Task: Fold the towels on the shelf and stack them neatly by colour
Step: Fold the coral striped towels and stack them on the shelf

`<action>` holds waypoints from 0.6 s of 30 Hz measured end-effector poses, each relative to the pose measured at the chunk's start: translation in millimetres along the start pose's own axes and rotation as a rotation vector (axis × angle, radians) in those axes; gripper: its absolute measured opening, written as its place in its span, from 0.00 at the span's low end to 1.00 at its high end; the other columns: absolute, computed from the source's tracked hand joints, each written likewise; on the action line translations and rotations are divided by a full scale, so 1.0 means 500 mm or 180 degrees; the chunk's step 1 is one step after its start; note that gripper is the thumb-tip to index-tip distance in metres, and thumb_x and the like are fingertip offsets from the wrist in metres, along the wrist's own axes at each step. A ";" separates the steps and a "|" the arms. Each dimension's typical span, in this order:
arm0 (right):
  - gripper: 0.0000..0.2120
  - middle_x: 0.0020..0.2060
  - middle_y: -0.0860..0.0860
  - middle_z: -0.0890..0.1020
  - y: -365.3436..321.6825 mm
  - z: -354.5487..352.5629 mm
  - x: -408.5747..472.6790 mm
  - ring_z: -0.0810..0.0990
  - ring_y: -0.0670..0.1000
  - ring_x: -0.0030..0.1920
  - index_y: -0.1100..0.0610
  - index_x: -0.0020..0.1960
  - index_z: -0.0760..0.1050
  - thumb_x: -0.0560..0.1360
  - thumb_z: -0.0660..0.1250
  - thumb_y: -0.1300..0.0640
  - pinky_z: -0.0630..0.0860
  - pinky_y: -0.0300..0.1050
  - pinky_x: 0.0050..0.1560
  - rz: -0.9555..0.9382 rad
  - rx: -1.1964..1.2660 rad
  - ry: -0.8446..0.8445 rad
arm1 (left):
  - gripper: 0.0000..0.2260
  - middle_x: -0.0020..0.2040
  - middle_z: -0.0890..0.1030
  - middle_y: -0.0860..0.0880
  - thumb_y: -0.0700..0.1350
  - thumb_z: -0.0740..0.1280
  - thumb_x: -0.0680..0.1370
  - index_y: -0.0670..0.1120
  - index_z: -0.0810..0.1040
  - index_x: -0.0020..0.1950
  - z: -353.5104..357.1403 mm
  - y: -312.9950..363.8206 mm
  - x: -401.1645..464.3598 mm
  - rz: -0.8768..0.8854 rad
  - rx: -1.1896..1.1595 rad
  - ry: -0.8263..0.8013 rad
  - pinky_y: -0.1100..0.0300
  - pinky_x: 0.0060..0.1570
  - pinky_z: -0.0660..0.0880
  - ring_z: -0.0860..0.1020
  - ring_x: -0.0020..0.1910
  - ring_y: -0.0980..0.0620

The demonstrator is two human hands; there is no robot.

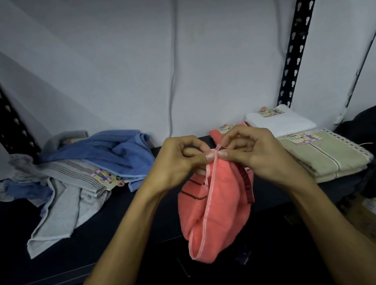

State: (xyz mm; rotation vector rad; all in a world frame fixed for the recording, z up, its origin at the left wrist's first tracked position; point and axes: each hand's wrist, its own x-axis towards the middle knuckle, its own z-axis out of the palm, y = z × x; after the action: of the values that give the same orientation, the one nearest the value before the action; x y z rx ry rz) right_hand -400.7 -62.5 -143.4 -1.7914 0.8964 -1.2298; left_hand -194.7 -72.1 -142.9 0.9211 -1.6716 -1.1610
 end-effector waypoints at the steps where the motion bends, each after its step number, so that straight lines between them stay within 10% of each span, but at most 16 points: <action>1: 0.06 0.39 0.51 0.84 0.004 0.004 0.001 0.83 0.49 0.41 0.61 0.46 0.80 0.71 0.76 0.64 0.77 0.39 0.45 -0.0077 -0.0095 0.0129 | 0.07 0.36 0.85 0.42 0.40 0.74 0.73 0.37 0.81 0.47 0.000 -0.003 -0.002 -0.0006 -0.0092 0.0025 0.55 0.42 0.84 0.84 0.36 0.47; 18: 0.09 0.43 0.49 0.84 0.017 0.018 0.007 0.82 0.50 0.44 0.54 0.50 0.83 0.71 0.78 0.57 0.79 0.54 0.44 -0.0388 -0.0771 0.0310 | 0.08 0.42 0.87 0.40 0.35 0.75 0.74 0.35 0.84 0.51 -0.015 0.016 -0.017 0.0051 -0.0056 0.0098 0.57 0.44 0.83 0.86 0.42 0.45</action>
State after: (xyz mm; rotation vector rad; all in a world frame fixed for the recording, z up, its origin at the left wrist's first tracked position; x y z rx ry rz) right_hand -392.0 -67.6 -151.6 -2.0160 1.0417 -1.3420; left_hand -185.4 -64.5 -136.1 0.9088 -1.6389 -1.1436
